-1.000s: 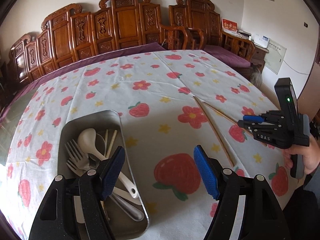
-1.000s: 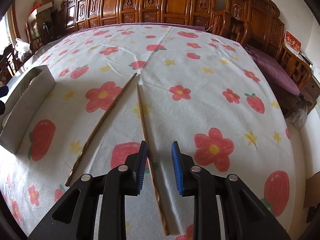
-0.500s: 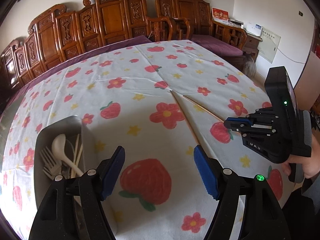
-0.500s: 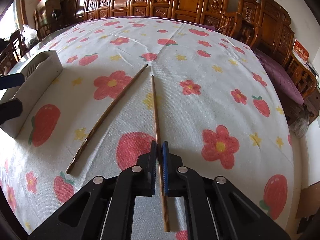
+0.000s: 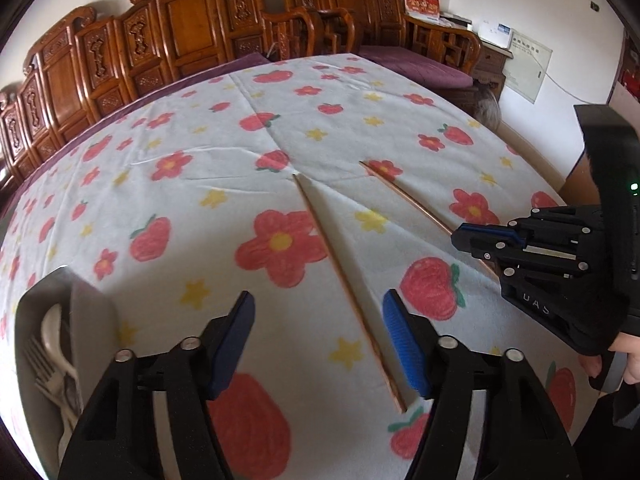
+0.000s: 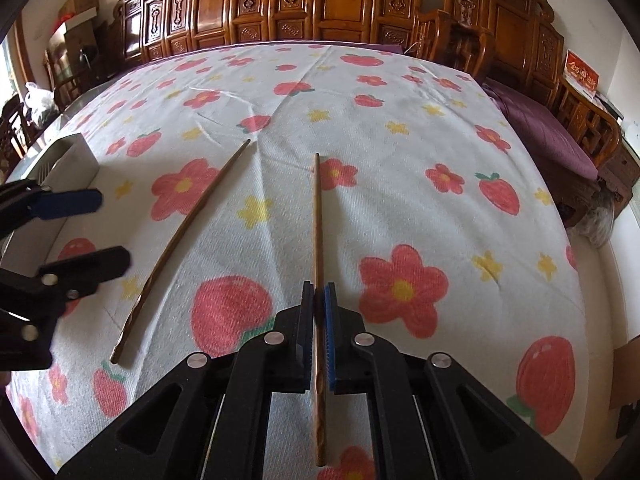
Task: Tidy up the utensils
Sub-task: 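Grasp the other wooden chopstick with the left tool while the right tool holds its chopstick, then carry both held chopsticks up and over toward the metal tray, then lower the chopstick into the metal tray and open the left tool, then lower the chopstick into the metal tray and open the right tool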
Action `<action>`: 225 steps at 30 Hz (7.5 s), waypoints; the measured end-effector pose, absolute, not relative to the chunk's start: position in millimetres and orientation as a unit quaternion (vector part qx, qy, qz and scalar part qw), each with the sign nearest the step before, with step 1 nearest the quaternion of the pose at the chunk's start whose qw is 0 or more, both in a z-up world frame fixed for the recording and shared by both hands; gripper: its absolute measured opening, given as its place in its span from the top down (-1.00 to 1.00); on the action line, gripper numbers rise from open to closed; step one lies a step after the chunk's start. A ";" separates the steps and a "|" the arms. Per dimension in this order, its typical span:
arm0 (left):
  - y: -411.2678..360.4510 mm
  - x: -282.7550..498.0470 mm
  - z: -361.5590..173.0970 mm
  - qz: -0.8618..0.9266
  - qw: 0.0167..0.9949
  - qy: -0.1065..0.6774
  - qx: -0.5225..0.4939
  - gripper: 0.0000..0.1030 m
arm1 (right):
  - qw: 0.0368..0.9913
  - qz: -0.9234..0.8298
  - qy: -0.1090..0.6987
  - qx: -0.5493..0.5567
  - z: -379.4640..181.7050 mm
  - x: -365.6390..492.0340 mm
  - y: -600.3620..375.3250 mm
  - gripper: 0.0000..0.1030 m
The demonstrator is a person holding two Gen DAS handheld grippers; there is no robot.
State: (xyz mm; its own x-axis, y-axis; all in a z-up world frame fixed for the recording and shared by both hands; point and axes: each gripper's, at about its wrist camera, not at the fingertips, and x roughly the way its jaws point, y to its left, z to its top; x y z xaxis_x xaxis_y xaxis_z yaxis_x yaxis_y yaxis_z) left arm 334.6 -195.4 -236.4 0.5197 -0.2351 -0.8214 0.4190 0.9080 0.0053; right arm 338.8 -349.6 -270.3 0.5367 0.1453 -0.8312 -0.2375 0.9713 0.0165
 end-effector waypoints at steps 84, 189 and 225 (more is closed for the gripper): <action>-181.1 343.4 -184.7 -0.201 0.861 0.454 0.116 0.92 | 0.887 0.119 0.444 -0.037 -242.9 330.5 -331.0 0.88; 106.7 245.2 -136.8 -0.027 0.910 0.413 -0.018 -0.62 | 0.840 0.292 0.456 -0.011 -196.9 288.6 -73.1 0.88; 112.5 252.2 -155.9 -0.018 0.904 0.426 -0.010 -0.63 | 0.843 0.294 0.450 -0.025 -214.1 303.2 -51.6 0.64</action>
State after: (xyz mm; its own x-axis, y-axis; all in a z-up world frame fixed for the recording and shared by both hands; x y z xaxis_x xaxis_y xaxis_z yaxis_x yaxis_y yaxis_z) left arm 252.2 112.5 -155.9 0.6363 -0.0405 -0.7703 0.0235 0.9992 -0.0331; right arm 303.2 -51.6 -214.1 0.4225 0.4730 -0.7732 -0.5187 0.8257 0.2216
